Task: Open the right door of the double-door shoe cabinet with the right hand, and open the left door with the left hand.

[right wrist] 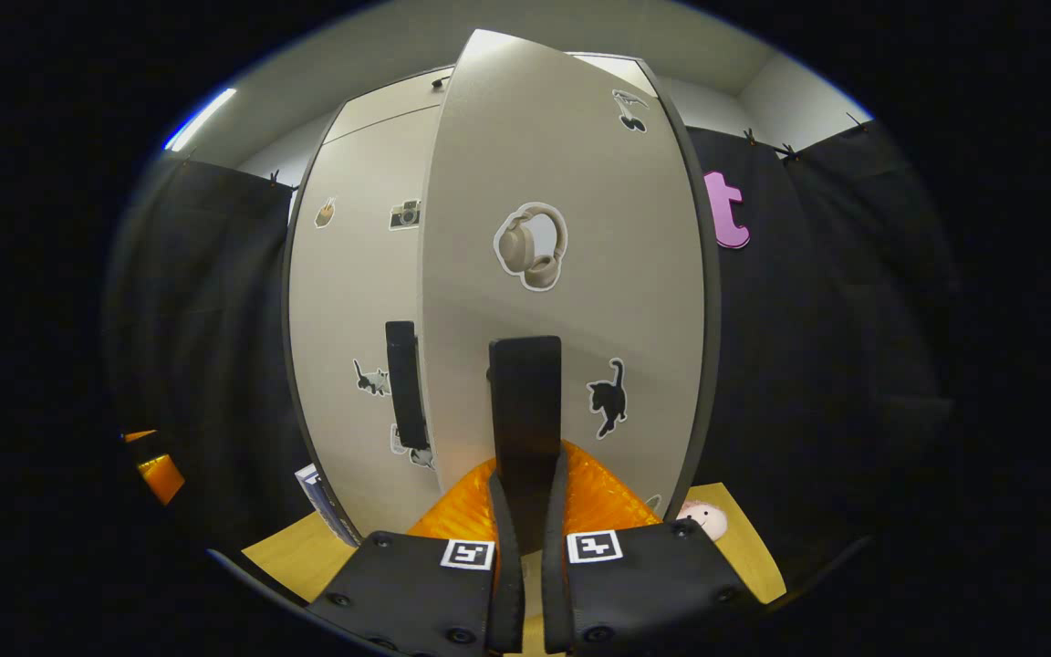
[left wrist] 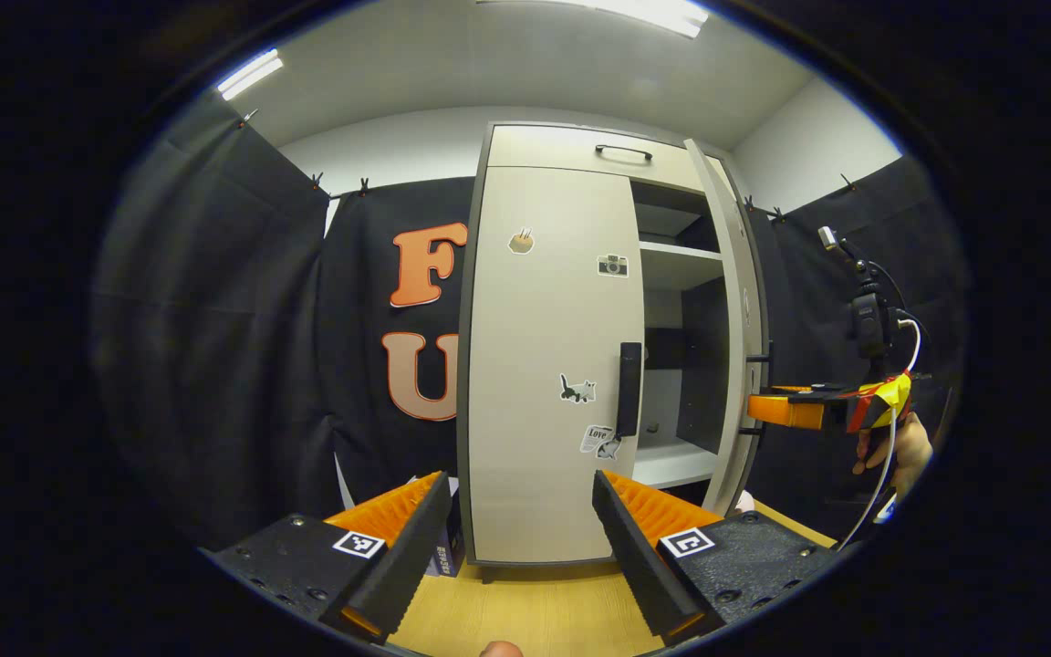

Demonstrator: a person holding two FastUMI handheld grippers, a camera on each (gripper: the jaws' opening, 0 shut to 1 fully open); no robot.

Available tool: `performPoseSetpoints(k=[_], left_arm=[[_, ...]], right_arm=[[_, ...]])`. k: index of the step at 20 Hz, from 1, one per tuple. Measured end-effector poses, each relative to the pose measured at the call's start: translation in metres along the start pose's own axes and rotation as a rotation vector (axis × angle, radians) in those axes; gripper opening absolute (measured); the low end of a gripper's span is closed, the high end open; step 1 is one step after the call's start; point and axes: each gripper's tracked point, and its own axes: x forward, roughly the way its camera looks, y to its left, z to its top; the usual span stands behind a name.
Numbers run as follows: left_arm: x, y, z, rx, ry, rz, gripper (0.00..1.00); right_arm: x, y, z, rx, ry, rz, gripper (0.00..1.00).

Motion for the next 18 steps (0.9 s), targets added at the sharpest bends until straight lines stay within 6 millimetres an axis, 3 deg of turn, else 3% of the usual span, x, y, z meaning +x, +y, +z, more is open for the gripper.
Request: performPoseSetpoints(k=[11,18], left_arm=[[0.008,-0.043,-0.007,-0.003,0.023,-0.055,0.94],[0.015,-0.043,-0.013,-0.016,0.036,-0.050,0.94]], right_arm=[[-0.016,-0.025,0.001,0.008,-0.031,-0.055,0.15],[-0.019,-0.031,0.001,0.009,-0.033,-0.080,0.15]])
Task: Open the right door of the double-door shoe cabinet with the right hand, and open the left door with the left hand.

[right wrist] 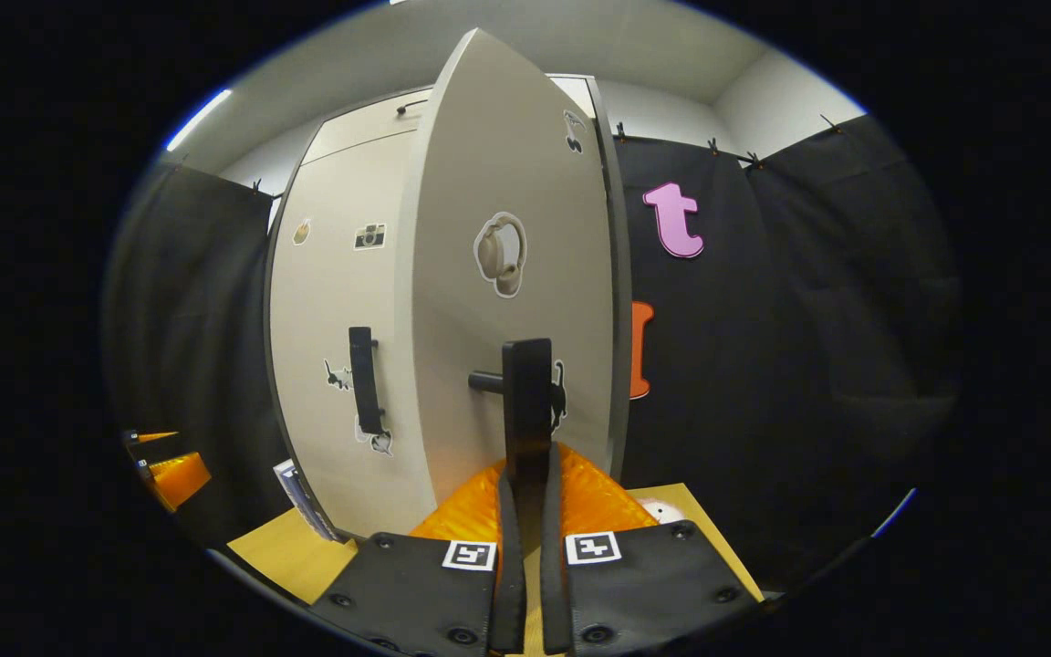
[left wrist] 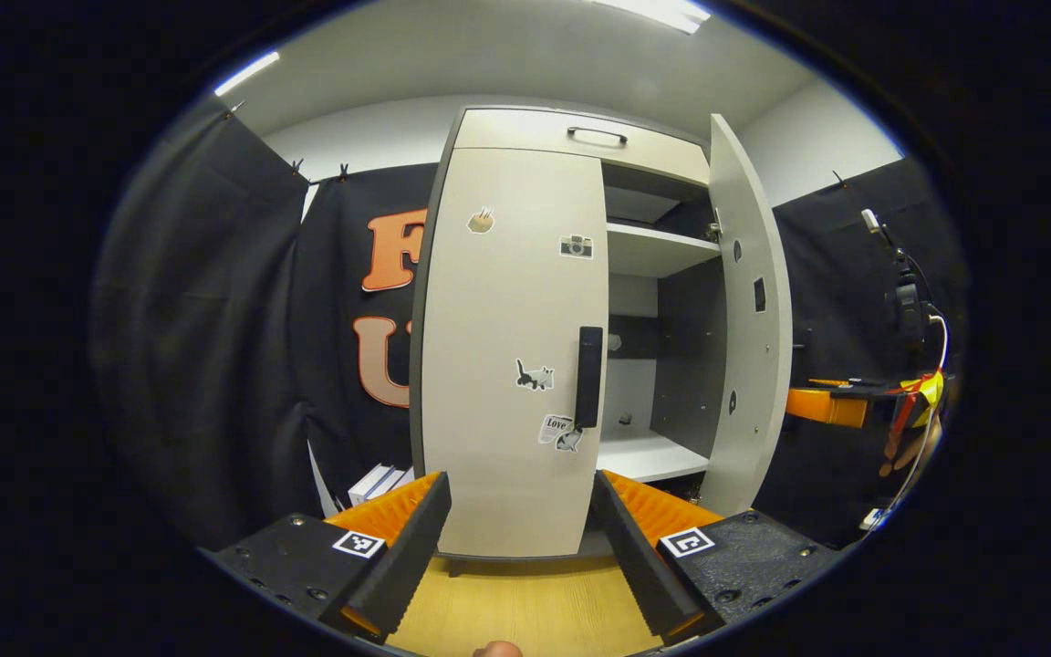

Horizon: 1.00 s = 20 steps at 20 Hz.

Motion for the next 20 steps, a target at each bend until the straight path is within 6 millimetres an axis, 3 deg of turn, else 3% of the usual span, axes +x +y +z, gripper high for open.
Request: performPoseSetpoints(k=[3,4,5,9,10,13,20], left_arm=[[0.001,0.003,0.004,0.018,-0.014,0.013,0.97],[0.000,0.002,0.006,0.022,-0.020,0.016,0.95],[0.000,0.000,0.007,0.020,-0.023,0.011,0.95],[0.000,-0.013,0.002,-0.002,0.002,-0.029,0.94],[-0.001,-0.014,0.004,0.002,-0.002,-0.027,0.94],[-0.001,-0.015,0.011,0.019,-0.026,-0.017,0.95],[0.020,-0.030,0.014,0.003,-0.016,-0.031,0.94]], right_arm=[[-0.002,-0.005,0.001,0.006,-0.003,-0.012,0.15],[-0.003,-0.007,0.001,0.009,-0.005,-0.023,0.10],[-0.003,-0.011,0.001,0.014,-0.011,-0.036,0.14],[-0.006,-0.024,0.003,0.028,-0.022,-0.088,0.14],[-0.007,-0.028,0.005,0.030,-0.029,-0.105,0.08],[-0.009,-0.039,0.001,0.024,-0.028,-0.142,0.08],[-0.023,-0.052,-0.001,0.075,-0.045,-0.151,0.07]])
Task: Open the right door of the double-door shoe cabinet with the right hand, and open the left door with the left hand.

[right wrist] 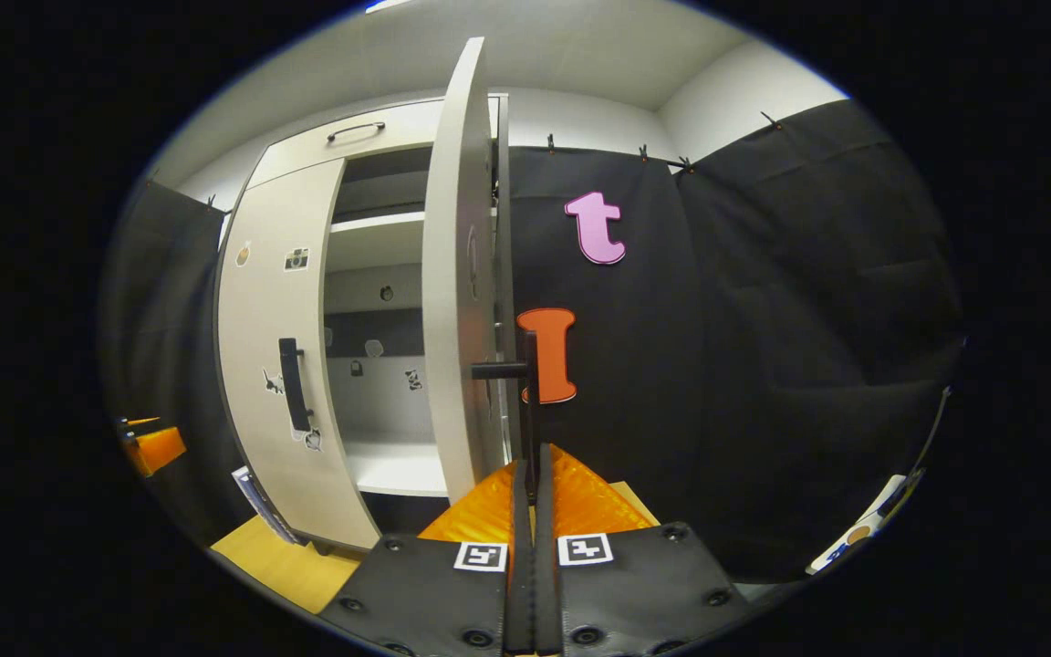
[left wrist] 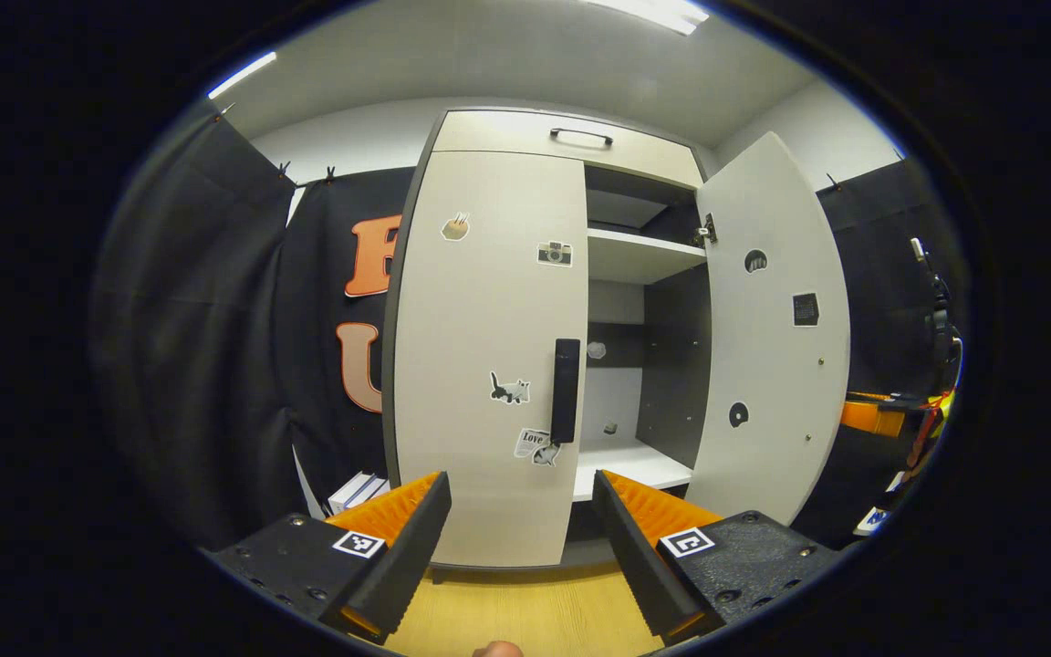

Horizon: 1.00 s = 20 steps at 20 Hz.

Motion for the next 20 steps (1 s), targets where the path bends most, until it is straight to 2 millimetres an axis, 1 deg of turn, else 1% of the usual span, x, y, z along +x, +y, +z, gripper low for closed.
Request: performPoseSetpoints(k=[1,2,4,6,10,11,13,15,16,17,19,20], left_arm=[[0.003,-0.001,0.001,0.011,-0.004,0.004,0.94],[0.007,-0.002,0.000,0.019,-0.005,0.010,0.94],[0.015,-0.005,-0.003,0.017,0.007,0.013,0.94],[0.022,-0.011,-0.001,0.020,0.005,0.018,0.94],[0.048,-0.018,-0.002,0.040,0.010,0.031,0.94],[0.055,-0.024,-0.002,0.039,0.014,0.020,0.94],[0.069,-0.033,-0.002,0.042,0.016,0.016,0.94],[0.088,-0.039,-0.009,0.017,0.045,0.002,0.94],[0.097,-0.044,-0.014,-0.009,0.065,-0.013,0.95],[0.106,-0.047,-0.015,-0.026,0.074,-0.016,0.95],[0.127,-0.047,-0.008,-0.035,0.041,-0.001,0.95],[0.136,-0.047,-0.005,-0.031,0.025,0.003,0.95]], right_arm=[[-0.008,-0.004,0.004,0.005,-0.016,-0.012,0.07],[-0.002,-0.006,0.005,0.020,-0.021,-0.001,0.08],[-0.005,-0.004,0.004,0.049,-0.023,-0.002,0.07],[-0.008,-0.006,0.005,0.061,-0.026,0.009,0.07],[-0.017,0.003,0.000,0.081,-0.012,0.063,0.09],[-0.018,0.006,0.002,0.080,-0.018,0.078,0.12],[-0.020,0.002,0.006,0.069,-0.041,0.075,0.44],[-0.019,-0.003,0.011,0.051,-0.070,0.067,0.77],[-0.018,-0.008,0.012,0.045,-0.082,0.057,0.75],[-0.018,-0.011,0.013,0.046,-0.092,0.045,0.83],[-0.017,-0.012,0.017,0.060,-0.111,0.051,0.88],[-0.017,-0.013,0.018,0.072,-0.120,0.052,0.82]])
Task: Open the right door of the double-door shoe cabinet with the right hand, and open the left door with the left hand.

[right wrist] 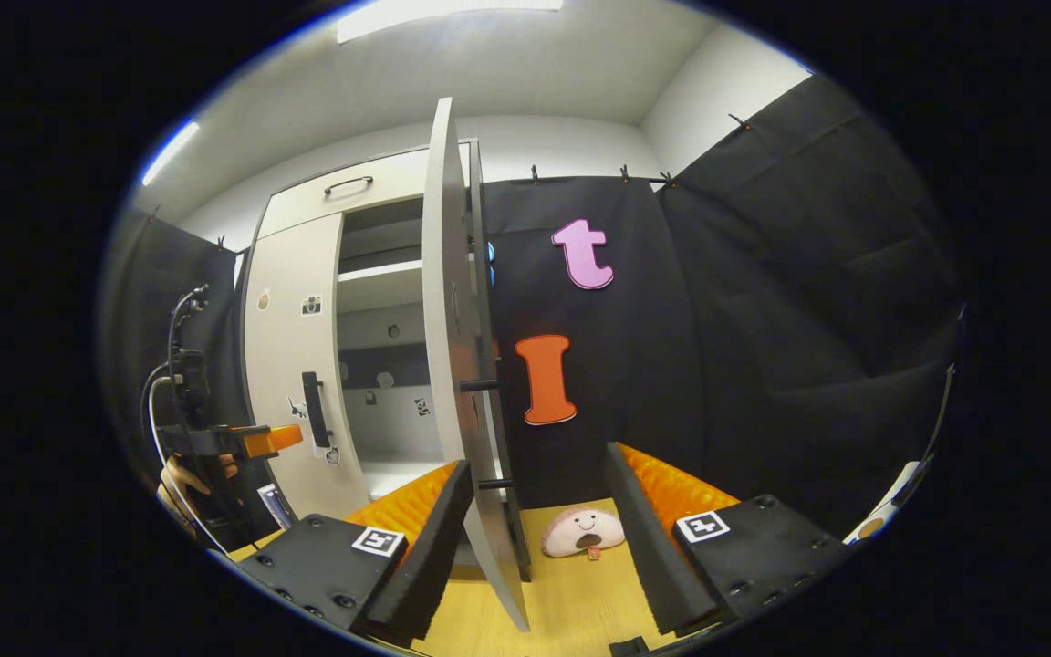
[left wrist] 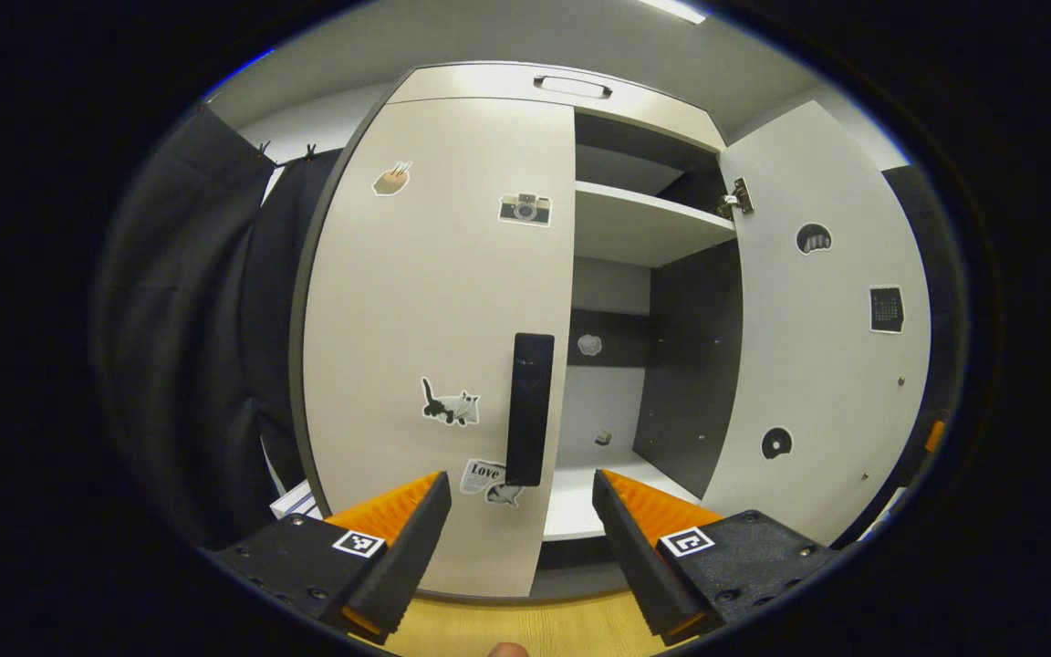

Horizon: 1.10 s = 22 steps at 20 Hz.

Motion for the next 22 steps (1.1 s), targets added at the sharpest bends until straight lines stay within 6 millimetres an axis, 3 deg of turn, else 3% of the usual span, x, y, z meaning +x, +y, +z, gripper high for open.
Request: performPoseSetpoints(k=[4,5,6,7,8,9,11,16,17,21,22], left_arm=[[0.033,0.002,0.015,0.053,-0.046,0.034,0.95],[0.039,0.002,0.017,0.068,-0.050,0.044,0.95],[0.045,0.001,0.017,0.074,-0.045,0.047,0.94],[0.051,-0.001,0.016,0.072,-0.036,0.043,0.94],[0.057,-0.005,0.016,0.071,-0.027,0.032,0.93],[0.061,-0.006,0.016,0.078,-0.025,0.038,0.90],[0.072,0.000,0.015,0.104,-0.016,0.074,0.84],[0.090,0.009,0.006,0.101,0.017,0.106,0.83],[0.091,0.012,0.003,0.100,0.024,0.120,0.82],[0.095,0.005,-0.002,0.038,0.039,0.083,0.63],[0.097,-0.001,-0.003,0.009,0.045,0.057,0.52]], right_arm=[[0.004,-0.006,-0.001,0.024,-0.011,-0.010,0.86],[0.006,-0.008,-0.001,0.032,-0.012,-0.018,1.00],[0.008,-0.008,-0.001,0.043,-0.016,-0.020,0.86],[0.009,-0.006,-0.002,0.053,-0.017,-0.010,0.87],[0.010,-0.003,-0.002,0.063,-0.021,0.008,0.97],[0.011,-0.002,-0.001,0.069,-0.025,0.015,0.97],[0.013,-0.004,-0.003,0.066,-0.031,0.011,0.97],[0.014,-0.005,-0.006,0.027,-0.031,0.019,0.97],[0.014,-0.006,-0.006,0.025,-0.034,0.015,0.86],[0.014,-0.003,-0.003,0.027,-0.048,0.026,0.86],[0.013,-0.001,-0.004,0.027,-0.050,0.030,0.86]])
